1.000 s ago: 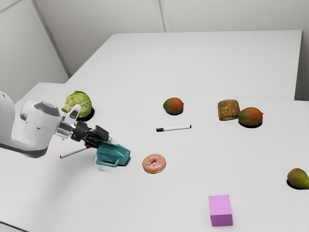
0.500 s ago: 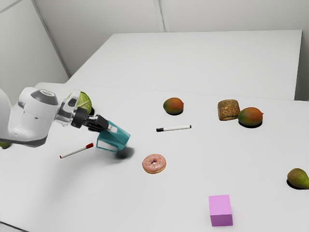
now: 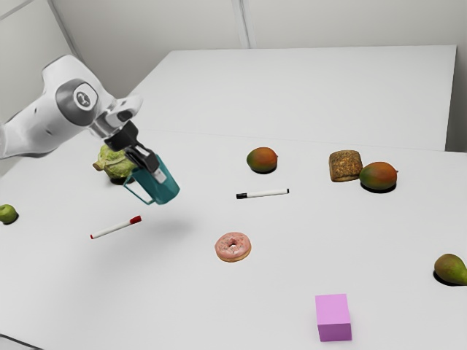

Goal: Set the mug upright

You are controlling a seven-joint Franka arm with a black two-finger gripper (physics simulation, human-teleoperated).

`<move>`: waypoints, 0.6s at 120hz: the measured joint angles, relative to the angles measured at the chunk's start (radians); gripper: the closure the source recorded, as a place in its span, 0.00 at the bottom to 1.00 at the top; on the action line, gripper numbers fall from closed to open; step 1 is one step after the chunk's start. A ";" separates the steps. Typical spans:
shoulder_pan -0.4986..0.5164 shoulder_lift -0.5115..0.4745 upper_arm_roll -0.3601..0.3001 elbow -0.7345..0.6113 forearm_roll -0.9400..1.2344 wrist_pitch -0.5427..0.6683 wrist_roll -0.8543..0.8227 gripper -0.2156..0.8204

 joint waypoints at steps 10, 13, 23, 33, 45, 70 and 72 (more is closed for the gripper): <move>-0.004 -0.002 -0.026 0.006 0.081 0.002 -0.067 0.96; -0.006 -0.003 -0.034 0.009 0.105 0.004 -0.088 0.96; -0.018 -0.003 -0.056 0.012 0.183 0.020 -0.156 0.96; -0.036 -0.003 -0.070 0.009 0.245 0.042 -0.223 0.96; -0.052 -0.008 -0.089 0.001 0.308 0.073 -0.304 0.96; -0.075 -0.018 -0.117 -0.063 0.387 0.149 -0.461 0.96; -0.076 -0.018 -0.119 -0.071 0.390 0.156 -0.472 0.96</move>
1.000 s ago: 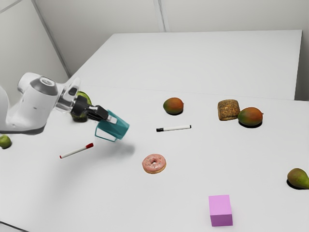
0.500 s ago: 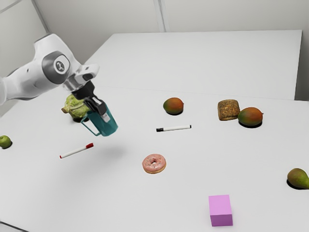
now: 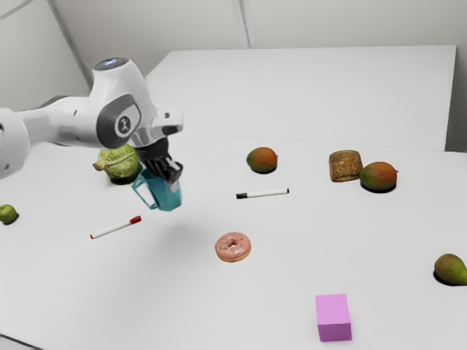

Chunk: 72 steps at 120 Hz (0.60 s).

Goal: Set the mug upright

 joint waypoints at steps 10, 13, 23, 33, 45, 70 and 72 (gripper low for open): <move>-0.007 0.000 -0.004 -0.029 0.010 0.034 -0.054 0.96; -0.007 0.001 -0.006 -0.039 0.012 0.045 -0.069 0.96; -0.009 0.004 -0.009 -0.068 0.025 0.083 -0.116 0.96; -0.010 0.011 -0.011 -0.092 0.041 0.118 -0.161 0.96; -0.013 0.022 -0.012 -0.113 0.054 0.155 -0.208 0.96; -0.016 0.063 -0.015 -0.121 0.094 0.208 -0.295 0.96; -0.016 0.065 -0.016 -0.121 0.097 0.210 -0.301 0.96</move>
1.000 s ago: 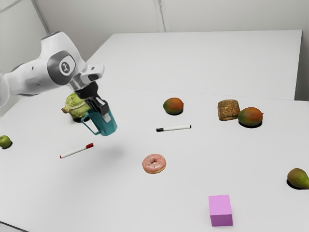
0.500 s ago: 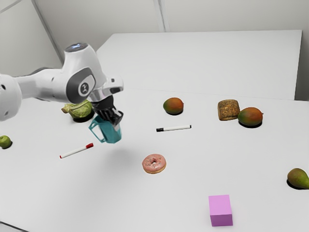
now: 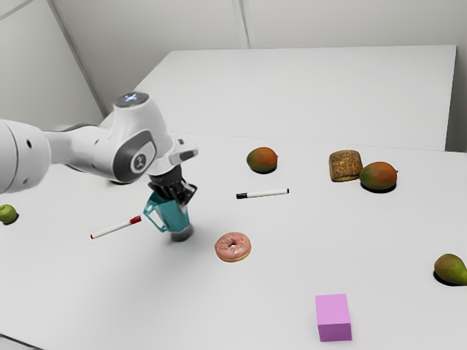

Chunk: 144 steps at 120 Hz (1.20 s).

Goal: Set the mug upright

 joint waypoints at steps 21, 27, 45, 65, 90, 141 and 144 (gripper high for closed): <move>-0.006 0.032 0.001 0.000 0.017 0.030 -0.057 0.96; -0.007 0.037 0.000 0.000 0.020 0.036 -0.071 0.96; -0.011 0.051 0.000 0.001 0.024 0.047 -0.106 0.96; -0.021 0.051 -0.001 -0.001 0.023 0.053 -0.135 0.94; -0.038 0.041 -0.002 -0.005 0.011 0.057 -0.151 0.78; -0.035 -0.005 -0.004 0.026 -0.011 0.033 -0.164 0.40; -0.035 -0.008 -0.004 0.030 -0.017 0.025 -0.164 0.39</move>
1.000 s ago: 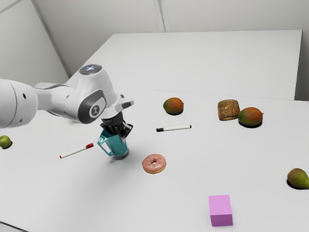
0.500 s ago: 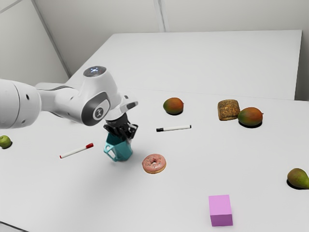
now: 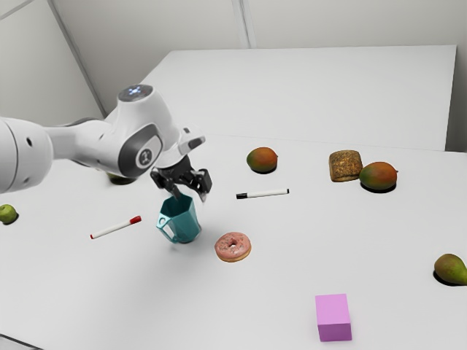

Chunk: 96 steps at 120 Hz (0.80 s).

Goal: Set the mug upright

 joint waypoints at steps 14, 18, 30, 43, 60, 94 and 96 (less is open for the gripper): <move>0.001 -0.010 -0.002 0.036 -0.034 -0.049 0.000 0.35; 0.003 -0.012 -0.004 0.059 -0.045 -0.071 0.000 0.34; 0.002 -0.013 -0.012 0.130 -0.064 -0.147 -0.001 0.30; -0.012 -0.011 -0.015 0.219 -0.074 -0.239 -0.001 0.28; -0.029 -0.009 -0.021 0.321 -0.078 -0.366 -0.003 0.26; -0.054 -0.004 -0.023 0.488 -0.076 -0.569 -0.003 0.24; -0.055 -0.004 -0.023 0.495 -0.076 -0.579 -0.003 0.24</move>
